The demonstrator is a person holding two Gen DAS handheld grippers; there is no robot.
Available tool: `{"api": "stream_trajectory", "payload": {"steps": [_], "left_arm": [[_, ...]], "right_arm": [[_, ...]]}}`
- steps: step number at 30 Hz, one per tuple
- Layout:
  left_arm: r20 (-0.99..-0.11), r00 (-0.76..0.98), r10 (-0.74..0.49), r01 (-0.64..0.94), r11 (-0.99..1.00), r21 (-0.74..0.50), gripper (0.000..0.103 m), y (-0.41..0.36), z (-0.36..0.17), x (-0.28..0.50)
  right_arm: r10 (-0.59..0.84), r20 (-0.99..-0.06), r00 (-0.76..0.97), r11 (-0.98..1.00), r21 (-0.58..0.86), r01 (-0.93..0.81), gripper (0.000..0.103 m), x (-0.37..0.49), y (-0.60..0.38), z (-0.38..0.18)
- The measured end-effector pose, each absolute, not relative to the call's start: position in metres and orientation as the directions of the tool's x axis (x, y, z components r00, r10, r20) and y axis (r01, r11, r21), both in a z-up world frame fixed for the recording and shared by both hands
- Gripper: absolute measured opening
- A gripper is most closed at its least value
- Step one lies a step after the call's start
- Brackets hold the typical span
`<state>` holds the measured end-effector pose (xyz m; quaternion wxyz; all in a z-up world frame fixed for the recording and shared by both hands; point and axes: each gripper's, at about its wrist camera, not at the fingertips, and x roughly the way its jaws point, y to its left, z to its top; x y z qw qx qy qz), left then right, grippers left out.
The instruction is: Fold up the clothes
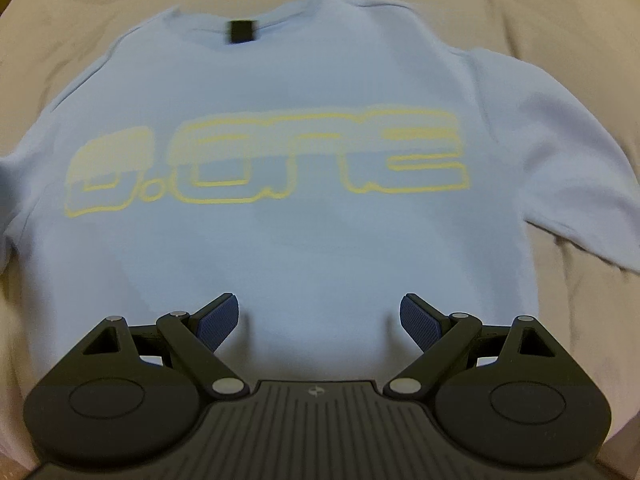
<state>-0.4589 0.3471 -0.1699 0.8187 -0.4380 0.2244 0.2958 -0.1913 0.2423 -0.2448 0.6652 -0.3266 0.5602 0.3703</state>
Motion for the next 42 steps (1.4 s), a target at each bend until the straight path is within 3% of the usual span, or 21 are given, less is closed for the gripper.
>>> {"api": "stream_trajectory", "payload": {"steps": [6, 9, 11, 13, 14, 17, 18, 19, 21, 23, 24, 25, 26, 27, 31, 35, 39, 42], "left_arm": [[-0.820, 0.537, 0.198, -0.811, 0.390, -0.436, 0.025, 0.336, -0.211, -0.439], [-0.866, 0.452, 0.213, -0.857, 0.371, -0.357, 0.027, 0.343, -0.217, -0.449], [-0.884, 0.413, 0.221, -0.880, 0.347, -0.325, 0.031, 0.342, -0.218, -0.454], [-0.894, 0.385, 0.231, -0.893, 0.340, -0.296, 0.031, 0.346, -0.216, -0.460], [-0.898, 0.371, 0.236, -0.898, 0.338, -0.282, 0.031, 0.349, -0.215, -0.463], [-0.903, 0.358, 0.236, -0.905, 0.327, -0.273, 0.032, 0.359, -0.222, -0.466], [-0.904, 0.356, 0.238, -0.905, 0.330, -0.269, 0.033, 0.361, -0.221, -0.469], [-0.904, 0.354, 0.242, -0.905, 0.333, -0.265, 0.035, 0.362, -0.220, -0.473], [-0.904, 0.350, 0.246, -0.905, 0.338, -0.258, 0.039, 0.366, -0.221, -0.474], [-0.904, 0.348, 0.249, -0.905, 0.340, -0.255, 0.039, 0.371, -0.224, -0.474], [-0.905, 0.347, 0.248, -0.905, 0.343, -0.253, 0.039, 0.373, -0.225, -0.474], [-0.905, 0.345, 0.247, -0.904, 0.346, -0.251, 0.039, 0.375, -0.226, -0.474], [-0.904, 0.348, 0.248, -0.902, 0.353, -0.250, 0.039, 0.376, -0.224, -0.475], [-0.902, 0.352, 0.251, -0.897, 0.364, -0.249, 0.038, 0.378, -0.223, -0.473], [-0.886, 0.383, 0.262, -0.878, 0.403, -0.260, 0.037, 0.384, -0.216, -0.463], [-0.874, 0.414, 0.254, -0.850, 0.450, -0.272, 0.037, 0.386, -0.216, -0.443], [-0.879, 0.417, 0.231, -0.831, 0.489, -0.265, 0.035, 0.388, -0.231, -0.418], [-0.897, 0.385, 0.215, -0.833, 0.499, -0.238, 0.024, 0.390, -0.242, -0.406]], "right_arm": [[0.148, -0.985, 0.091, 0.609, 0.019, -0.793, 0.090, -0.148, 0.209, -0.247], [0.204, -0.978, 0.030, 0.643, 0.111, -0.758, 0.086, -0.135, 0.199, -0.253], [0.291, -0.955, -0.054, 0.631, 0.234, -0.739, 0.069, -0.133, 0.198, -0.256], [0.366, -0.915, -0.170, 0.602, 0.372, -0.706, 0.043, -0.136, 0.205, -0.264], [0.398, -0.888, -0.230, 0.588, 0.439, -0.679, 0.041, -0.139, 0.211, -0.269], [0.477, -0.798, -0.368, 0.583, 0.600, -0.547, 0.042, -0.151, 0.226, -0.289], [0.495, -0.771, -0.401, 0.592, 0.636, -0.495, 0.047, -0.155, 0.230, -0.297], [0.509, -0.752, -0.420, 0.605, 0.659, -0.446, 0.060, -0.158, 0.234, -0.306], [0.546, -0.724, -0.422, 0.630, 0.686, -0.363, 0.069, -0.163, 0.239, -0.321], [0.575, -0.708, -0.410, 0.639, 0.701, -0.315, 0.069, -0.168, 0.247, -0.334], [0.587, -0.700, -0.407, 0.631, 0.710, -0.311, 0.056, -0.169, 0.253, -0.337], [0.595, -0.689, -0.414, 0.612, 0.722, -0.322, 0.026, -0.171, 0.261, -0.337], [0.593, -0.691, -0.413, 0.589, 0.722, -0.362, 0.012, -0.172, 0.269, -0.332], [0.598, -0.699, -0.394, 0.556, 0.715, -0.424, 0.009, -0.173, 0.276, -0.322], [0.742, -0.629, -0.232, 0.372, 0.674, -0.639, 0.007, -0.157, 0.275, -0.255], [0.788, -0.615, -0.012, 0.425, 0.559, -0.712, 0.007, -0.117, 0.245, -0.218], [0.692, -0.720, 0.053, 0.569, 0.498, -0.654, 0.007, -0.078, 0.225, -0.246], [0.650, -0.759, 0.035, 0.605, 0.489, -0.628, 0.007, -0.072, 0.224, -0.267]]}}
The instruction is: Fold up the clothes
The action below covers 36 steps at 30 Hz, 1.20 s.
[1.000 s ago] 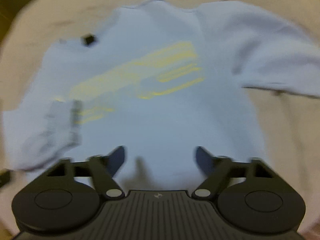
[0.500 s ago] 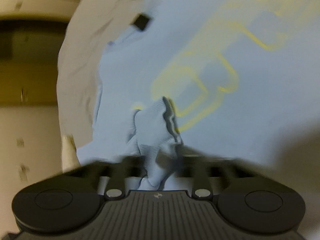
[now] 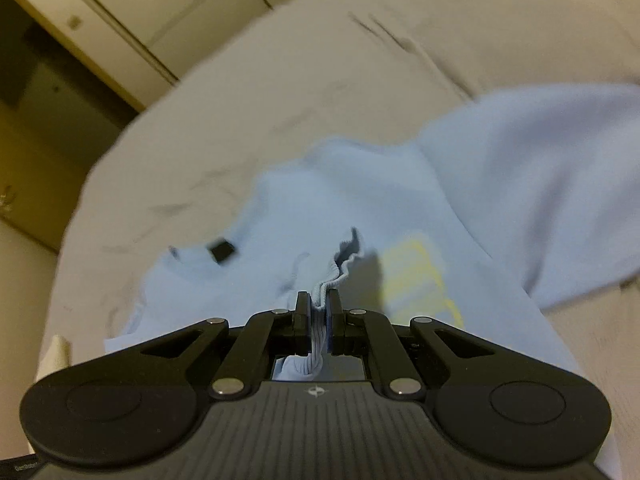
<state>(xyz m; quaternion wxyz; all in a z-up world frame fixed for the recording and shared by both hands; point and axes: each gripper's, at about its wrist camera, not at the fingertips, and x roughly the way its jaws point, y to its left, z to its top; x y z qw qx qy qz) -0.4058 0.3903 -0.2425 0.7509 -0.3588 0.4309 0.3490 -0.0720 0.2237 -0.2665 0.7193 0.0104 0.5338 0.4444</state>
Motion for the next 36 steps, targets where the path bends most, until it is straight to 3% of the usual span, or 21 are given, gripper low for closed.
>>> {"api": "stream_trajectory", "payload": {"steps": [5, 9, 12, 13, 17, 22, 27, 29, 32, 36], "left_arm": [[-0.912, 0.350, 0.215, -0.839, 0.505, -0.203, 0.022, 0.393, -0.250, -0.401], [-0.904, 0.359, 0.234, -0.828, 0.528, -0.192, 0.022, 0.401, -0.246, -0.393], [-0.904, 0.351, 0.245, -0.821, 0.545, -0.171, 0.022, 0.408, -0.248, -0.386], [-0.908, 0.342, 0.242, -0.821, 0.546, -0.163, 0.022, 0.410, -0.252, -0.384], [-0.933, 0.286, 0.219, -0.821, 0.557, -0.121, 0.022, 0.414, -0.270, -0.377], [-0.926, 0.302, 0.226, -0.800, 0.588, -0.117, 0.022, 0.416, -0.265, -0.376], [-0.945, 0.218, 0.242, -0.784, 0.620, -0.023, 0.021, 0.417, -0.278, -0.366], [-0.941, 0.232, 0.245, -0.780, 0.625, -0.029, 0.021, 0.414, -0.274, -0.366], [-0.934, 0.263, 0.243, -0.752, 0.657, -0.041, 0.025, 0.404, -0.273, -0.364], [-0.958, 0.154, 0.241, -0.765, 0.643, 0.039, 0.023, 0.399, -0.288, -0.355]], "right_arm": [[0.700, -0.714, -0.007, 0.515, 0.512, -0.687, 0.007, -0.095, 0.219, -0.248], [0.676, -0.736, 0.004, 0.551, 0.503, -0.666, 0.007, -0.096, 0.221, -0.240], [0.727, -0.686, 0.021, 0.511, 0.520, -0.685, 0.007, -0.099, 0.219, -0.218], [0.718, -0.696, 0.025, 0.517, 0.509, -0.688, 0.007, -0.099, 0.220, -0.217], [0.473, -0.880, 0.032, 0.668, 0.335, -0.665, 0.009, -0.096, 0.223, -0.267], [0.468, -0.881, 0.070, 0.714, 0.330, -0.618, 0.036, -0.106, 0.220, -0.261], [0.360, -0.900, 0.246, 0.726, 0.104, -0.680, 0.035, -0.117, 0.222, -0.256], [0.429, -0.862, 0.271, 0.696, 0.124, -0.707, 0.035, -0.123, 0.219, -0.243], [0.516, -0.838, 0.176, 0.582, 0.192, -0.790, 0.034, -0.137, 0.224, -0.240], [0.354, -0.921, 0.163, 0.614, 0.097, -0.784, 0.033, -0.135, 0.228, -0.270]]}}
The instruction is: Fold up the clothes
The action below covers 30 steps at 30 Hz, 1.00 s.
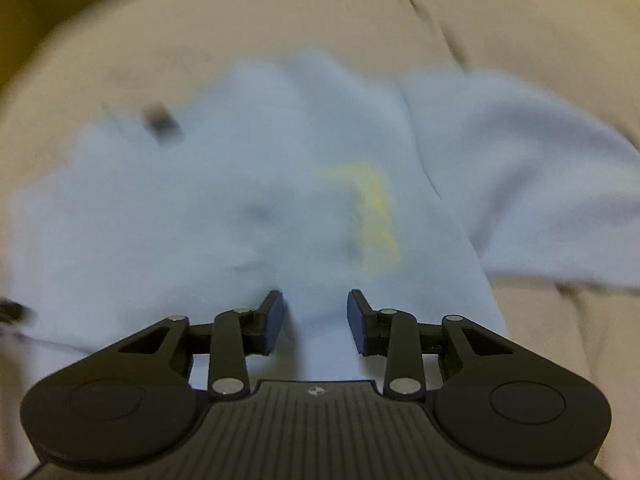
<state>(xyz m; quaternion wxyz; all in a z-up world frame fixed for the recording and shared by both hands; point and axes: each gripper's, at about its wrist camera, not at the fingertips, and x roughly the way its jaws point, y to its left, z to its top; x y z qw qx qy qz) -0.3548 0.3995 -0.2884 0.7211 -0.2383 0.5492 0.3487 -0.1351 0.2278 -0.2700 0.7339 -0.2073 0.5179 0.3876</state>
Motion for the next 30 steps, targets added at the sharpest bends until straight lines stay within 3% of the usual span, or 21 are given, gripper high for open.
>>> {"api": "stream_trajectory", "payload": {"steps": [3, 5, 6, 9, 12, 22, 30], "left_arm": [[-0.946, 0.202, 0.255, -0.776, 0.630, 0.005, 0.022, 0.390, -0.267, -0.349], [-0.946, 0.210, 0.246, -0.764, 0.645, -0.002, 0.024, 0.375, -0.263, -0.339], [-0.954, 0.189, 0.234, -0.757, 0.654, 0.011, 0.024, 0.367, -0.268, -0.333], [-0.969, 0.131, 0.209, -0.736, 0.676, 0.046, 0.022, 0.344, -0.278, -0.313], [-0.961, 0.197, 0.194, -0.708, 0.706, -0.003, 0.023, 0.320, -0.260, -0.286], [-0.953, 0.256, 0.162, -0.628, 0.777, -0.036, 0.024, 0.257, -0.246, -0.182], [-0.963, 0.219, 0.159, -0.637, 0.771, -0.018, 0.028, 0.249, -0.258, -0.144]], "right_arm": [[0.368, -0.913, 0.173, 0.646, 0.117, -0.754, 0.034, -0.127, 0.215, -0.262], [0.395, -0.906, 0.153, 0.615, 0.137, -0.777, 0.041, -0.124, 0.207, -0.256], [0.385, -0.914, 0.130, 0.604, 0.143, -0.784, 0.051, -0.122, 0.203, -0.260], [0.353, -0.933, 0.076, 0.638, 0.181, -0.748, 0.042, -0.101, 0.176, -0.266], [0.437, -0.897, 0.069, 0.681, 0.280, -0.676, 0.044, -0.074, 0.149, -0.249], [0.381, -0.893, 0.240, 0.879, 0.270, -0.392, 0.047, 0.075, 0.009, -0.238], [0.489, -0.821, 0.294, 0.867, 0.493, -0.065, 0.048, 0.164, -0.058, -0.274]]}}
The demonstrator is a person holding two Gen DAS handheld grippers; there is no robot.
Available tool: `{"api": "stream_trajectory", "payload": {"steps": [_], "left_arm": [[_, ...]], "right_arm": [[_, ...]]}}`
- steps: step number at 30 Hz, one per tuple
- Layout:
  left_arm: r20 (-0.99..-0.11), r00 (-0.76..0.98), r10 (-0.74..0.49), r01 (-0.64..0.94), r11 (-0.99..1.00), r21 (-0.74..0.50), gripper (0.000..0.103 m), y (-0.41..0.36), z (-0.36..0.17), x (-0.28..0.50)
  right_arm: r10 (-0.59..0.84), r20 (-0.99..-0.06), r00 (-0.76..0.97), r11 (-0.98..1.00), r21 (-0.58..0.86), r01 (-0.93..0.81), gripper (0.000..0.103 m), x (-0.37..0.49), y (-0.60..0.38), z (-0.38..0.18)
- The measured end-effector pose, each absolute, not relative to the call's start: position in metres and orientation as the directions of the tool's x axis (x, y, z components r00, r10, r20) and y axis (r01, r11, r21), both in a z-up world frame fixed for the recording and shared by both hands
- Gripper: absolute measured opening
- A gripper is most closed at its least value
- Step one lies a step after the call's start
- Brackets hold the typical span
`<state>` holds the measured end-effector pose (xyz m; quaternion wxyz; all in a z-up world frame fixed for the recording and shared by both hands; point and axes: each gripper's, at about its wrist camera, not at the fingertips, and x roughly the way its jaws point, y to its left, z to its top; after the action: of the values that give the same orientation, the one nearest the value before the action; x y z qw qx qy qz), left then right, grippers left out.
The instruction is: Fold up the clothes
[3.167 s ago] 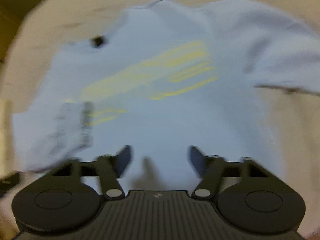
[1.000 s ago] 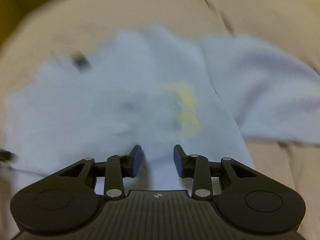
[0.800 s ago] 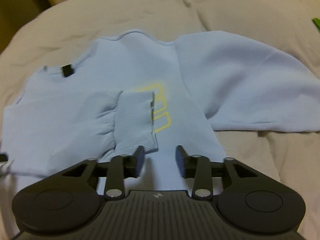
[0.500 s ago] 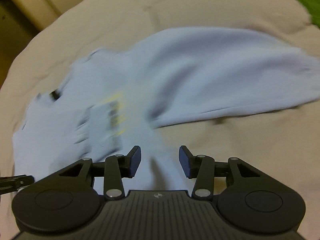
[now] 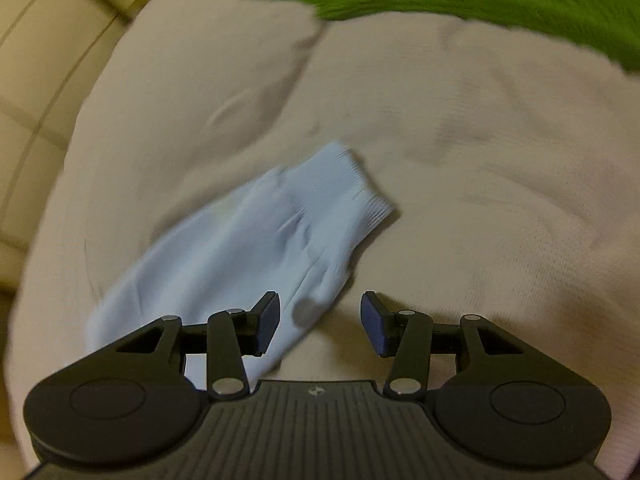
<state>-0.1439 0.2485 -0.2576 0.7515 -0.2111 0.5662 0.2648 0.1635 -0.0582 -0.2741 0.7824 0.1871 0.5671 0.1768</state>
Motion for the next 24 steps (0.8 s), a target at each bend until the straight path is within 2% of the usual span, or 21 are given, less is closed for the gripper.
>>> {"api": "stream_trajectory", "payload": {"steps": [5, 6, 7, 10, 12, 14, 18, 21, 23, 24], "left_arm": [[-0.963, 0.203, 0.178, -0.658, 0.753, 0.000, 0.030, 0.252, -0.254, -0.144], [-0.963, 0.201, 0.181, -0.666, 0.746, 0.001, 0.030, 0.254, -0.253, -0.147], [-0.962, 0.199, 0.185, -0.673, 0.739, 0.003, 0.030, 0.257, -0.252, -0.149], [-0.958, 0.209, 0.195, -0.701, 0.713, -0.008, 0.030, 0.264, -0.244, -0.164], [-0.955, 0.220, 0.199, -0.719, 0.695, -0.021, 0.030, 0.270, -0.238, -0.175], [-0.951, 0.230, 0.206, -0.735, 0.677, -0.031, 0.030, 0.276, -0.232, -0.191], [-0.940, 0.268, 0.210, -0.762, 0.643, -0.073, 0.029, 0.290, -0.221, -0.232], [-0.935, 0.286, 0.210, -0.784, 0.612, -0.102, 0.029, 0.303, -0.216, -0.268], [-0.935, 0.286, 0.212, -0.796, 0.595, -0.108, 0.029, 0.312, -0.215, -0.293], [-0.935, 0.285, 0.213, -0.801, 0.588, -0.110, 0.029, 0.316, -0.215, -0.305]], "right_arm": [[0.549, -0.791, 0.270, 0.811, 0.582, 0.056, 0.047, 0.180, -0.064, -0.305], [0.552, -0.789, 0.270, 0.807, 0.587, 0.064, 0.038, 0.183, -0.062, -0.308], [0.547, -0.792, 0.271, 0.810, 0.582, 0.065, 0.022, 0.185, -0.059, -0.309], [0.484, -0.824, 0.295, 0.862, 0.507, 0.002, 0.019, 0.188, -0.045, -0.294], [0.441, -0.827, 0.347, 0.894, 0.439, -0.091, 0.018, 0.182, -0.029, -0.270], [0.435, -0.792, 0.427, 0.900, 0.368, -0.235, 0.017, 0.167, -0.001, -0.234], [0.571, -0.658, 0.491, 0.785, 0.263, -0.560, 0.016, 0.098, 0.079, -0.165], [0.733, -0.569, 0.373, 0.570, 0.213, -0.794, 0.016, 0.012, 0.140, -0.133], [0.785, -0.575, 0.230, 0.426, 0.231, -0.875, 0.018, -0.048, 0.171, -0.135], [0.798, -0.583, 0.155, 0.355, 0.246, -0.902, 0.032, -0.078, 0.185, -0.138]]}}
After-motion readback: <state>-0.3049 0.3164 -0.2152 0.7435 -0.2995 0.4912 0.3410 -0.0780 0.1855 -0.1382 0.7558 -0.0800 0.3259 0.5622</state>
